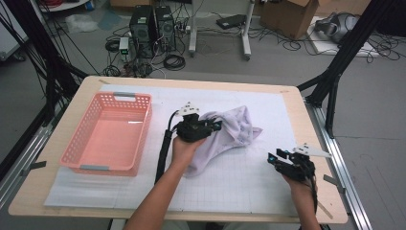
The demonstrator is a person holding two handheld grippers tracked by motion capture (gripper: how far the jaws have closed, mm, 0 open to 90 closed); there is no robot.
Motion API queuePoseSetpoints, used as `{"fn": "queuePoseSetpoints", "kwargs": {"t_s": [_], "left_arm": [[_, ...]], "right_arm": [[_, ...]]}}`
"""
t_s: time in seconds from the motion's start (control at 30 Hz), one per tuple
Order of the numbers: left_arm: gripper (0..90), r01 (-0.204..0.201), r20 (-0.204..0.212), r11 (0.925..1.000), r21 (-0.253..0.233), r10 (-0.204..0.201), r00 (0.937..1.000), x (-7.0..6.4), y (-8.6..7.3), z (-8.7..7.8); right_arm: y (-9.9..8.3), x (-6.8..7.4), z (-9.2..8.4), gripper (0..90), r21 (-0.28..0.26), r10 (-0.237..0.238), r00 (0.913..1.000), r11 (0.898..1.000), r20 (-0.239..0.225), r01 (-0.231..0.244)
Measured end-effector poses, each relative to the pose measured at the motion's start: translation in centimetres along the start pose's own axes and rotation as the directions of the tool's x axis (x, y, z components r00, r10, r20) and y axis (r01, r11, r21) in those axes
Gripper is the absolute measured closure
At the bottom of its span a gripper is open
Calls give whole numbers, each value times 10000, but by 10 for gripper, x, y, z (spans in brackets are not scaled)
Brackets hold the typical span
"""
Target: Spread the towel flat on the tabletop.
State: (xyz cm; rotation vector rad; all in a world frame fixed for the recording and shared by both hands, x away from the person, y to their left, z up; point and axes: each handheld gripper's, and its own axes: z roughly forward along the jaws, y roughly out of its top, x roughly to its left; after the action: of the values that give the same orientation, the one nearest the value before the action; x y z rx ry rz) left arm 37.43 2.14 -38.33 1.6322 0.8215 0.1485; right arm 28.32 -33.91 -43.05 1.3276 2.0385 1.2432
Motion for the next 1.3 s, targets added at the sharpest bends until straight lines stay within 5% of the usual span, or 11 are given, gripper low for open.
{"fn": "queuePoseSetpoints", "kwargs": {"t_s": [0.2, 0.33, 0.5, 0.57, 0.7, 0.73, 0.8, 1.0, 1.1, 1.2, 1.3], "left_arm": [[742, 262, -127, 9994, -237, -265, 9996, 13, -1, -9], [742, 349, -86, 9987, -370, -353, 9993, 14, -1, -12], [741, 427, -99, 9979, -483, -432, 9990, 17, -2, -16], [741, 469, -74, 9977, -497, -473, 9989, 18, -2, -17], [741, 380, -146, 9981, -481, -387, 9991, 19, -2, -19], [741, 308, -240, 9983, -496, -320, 9992, 20, -2, -22], [741, 274, -301, 9983, -510, -290, 9991, 22, -2, -25], [745, 68, -324, 9999, -94, -71, 9994, 25, -7, -28], [753, -218, -167, 9984, 529, 227, 9996, 21, -15, -21], [752, -389, -364, 9960, 806, 420, 9985, 16, -18, -14], [740, -953, -1612, 9842, 1490, 1192, 9797, 9, -24, -5]], "right_arm": [[16, 34, 39, 534, 725, -882, 9902, 9927, -1081, 963], [26, 56, 70, 492, 1054, -767, 9755, 9894, -2063, 1001], [41, 75, 97, 447, 859, -873, 9659, 9901, -2439, 1112], [44, 80, 104, 452, 821, -764, 9686, 9918, -2364, 983], [46, 80, 114, 672, 485, -285, 9756, 9980, -2176, 400], [46, 78, 112, 795, 296, -169, 9710, 9993, -2384, 247], [49, 77, 108, 832, 103, -371, 9650, 9991, -2595, 412], [49, 64, 71, 838, 734, -833, 9609, 9916, -2639, 1062], [49, 51, 44, 840, 1017, -820, 9591, 9883, -2711, 1133], [57, 43, 16, 844, 889, -863, 9686, 9900, -2333, 1096], [73, 33, -6, 844, 564, -541, 9826, 9963, -1776, 651]]}}
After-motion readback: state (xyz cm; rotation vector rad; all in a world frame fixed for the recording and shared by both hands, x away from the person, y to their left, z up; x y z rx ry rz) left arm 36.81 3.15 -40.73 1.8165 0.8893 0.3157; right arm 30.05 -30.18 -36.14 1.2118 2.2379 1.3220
